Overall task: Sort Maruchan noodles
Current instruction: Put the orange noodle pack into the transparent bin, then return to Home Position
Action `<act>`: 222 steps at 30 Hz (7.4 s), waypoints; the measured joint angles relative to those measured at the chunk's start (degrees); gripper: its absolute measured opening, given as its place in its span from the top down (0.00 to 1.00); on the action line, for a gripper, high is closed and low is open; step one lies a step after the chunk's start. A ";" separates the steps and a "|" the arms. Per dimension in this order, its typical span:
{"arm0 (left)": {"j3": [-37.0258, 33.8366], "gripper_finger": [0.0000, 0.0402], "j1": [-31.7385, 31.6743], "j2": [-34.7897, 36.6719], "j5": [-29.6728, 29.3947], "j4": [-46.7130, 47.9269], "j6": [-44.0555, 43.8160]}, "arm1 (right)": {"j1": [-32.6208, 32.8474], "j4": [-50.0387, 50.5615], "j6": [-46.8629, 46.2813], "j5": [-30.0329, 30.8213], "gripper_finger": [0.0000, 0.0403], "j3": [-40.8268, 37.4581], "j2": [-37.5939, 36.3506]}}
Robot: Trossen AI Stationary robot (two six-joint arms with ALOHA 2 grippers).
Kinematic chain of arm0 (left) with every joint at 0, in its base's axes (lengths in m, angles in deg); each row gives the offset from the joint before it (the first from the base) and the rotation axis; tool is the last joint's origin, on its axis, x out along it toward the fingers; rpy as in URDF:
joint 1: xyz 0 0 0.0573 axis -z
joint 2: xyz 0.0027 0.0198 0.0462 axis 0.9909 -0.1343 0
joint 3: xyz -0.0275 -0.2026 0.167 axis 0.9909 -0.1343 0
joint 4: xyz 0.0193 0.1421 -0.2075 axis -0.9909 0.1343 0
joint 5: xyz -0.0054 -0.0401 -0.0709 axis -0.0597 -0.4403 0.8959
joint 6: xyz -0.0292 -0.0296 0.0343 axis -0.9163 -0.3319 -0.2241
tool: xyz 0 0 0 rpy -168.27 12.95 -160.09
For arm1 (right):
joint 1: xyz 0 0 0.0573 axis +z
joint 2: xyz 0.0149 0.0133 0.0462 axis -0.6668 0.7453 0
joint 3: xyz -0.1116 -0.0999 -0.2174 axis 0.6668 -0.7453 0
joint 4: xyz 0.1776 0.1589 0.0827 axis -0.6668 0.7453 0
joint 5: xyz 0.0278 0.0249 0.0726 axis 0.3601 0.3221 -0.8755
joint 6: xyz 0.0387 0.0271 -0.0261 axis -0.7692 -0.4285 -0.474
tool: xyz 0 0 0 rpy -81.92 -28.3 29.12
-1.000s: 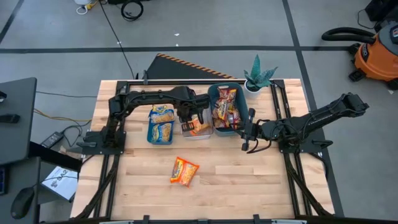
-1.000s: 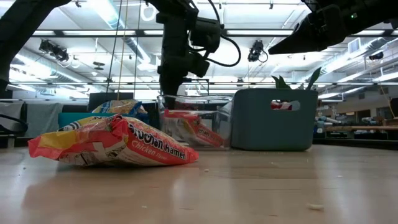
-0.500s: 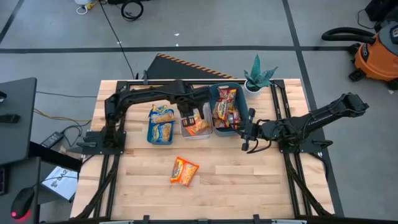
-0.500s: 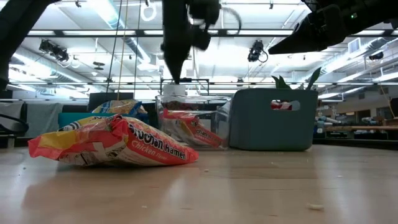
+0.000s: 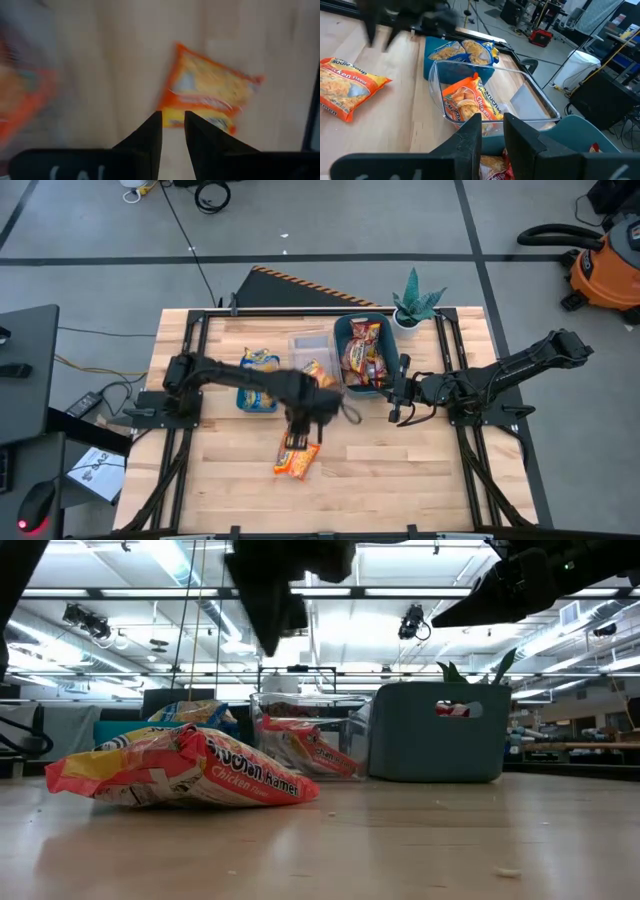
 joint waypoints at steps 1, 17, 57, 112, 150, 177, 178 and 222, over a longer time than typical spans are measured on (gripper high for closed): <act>-0.93 0.78 1.07 -0.02 0.13 0.05 -0.54 | -0.01 -0.08 0.00 0.01 0.78 0.00 0.00; -9.23 0.65 7.88 0.00 -1.40 -3.84 -32.17 | 0.00 -0.29 -0.02 0.02 0.78 0.00 0.00; -21.22 0.93 7.32 -0.13 3.41 -16.10 -41.66 | -0.01 -0.69 0.09 0.04 0.78 0.00 0.00; -1.02 0.67 -24.56 0.30 -16.35 -9.13 -4.12 | 0.00 -0.29 0.17 -0.96 0.78 0.00 0.00; -67.96 0.71 -10.99 56.42 -17.41 -57.20 -8.66 | 2.57 13.76 -13.16 2.08 0.84 0.04 -6.34; -94.96 0.71 -10.65 90.99 -24.82 -76.71 -11.28 | 0.28 6.75 -13.50 0.13 0.84 -22.47 -45.80; -95.80 0.71 -10.66 91.80 -24.82 -77.07 -11.28 | 0.10 8.48 -13.49 0.10 0.84 -22.49 -47.20; -103.49 0.71 -10.64 97.74 -25.68 -84.68 -7.11 | -12.93 7.03 -9.90 -17.55 0.85 -25.14 -53.75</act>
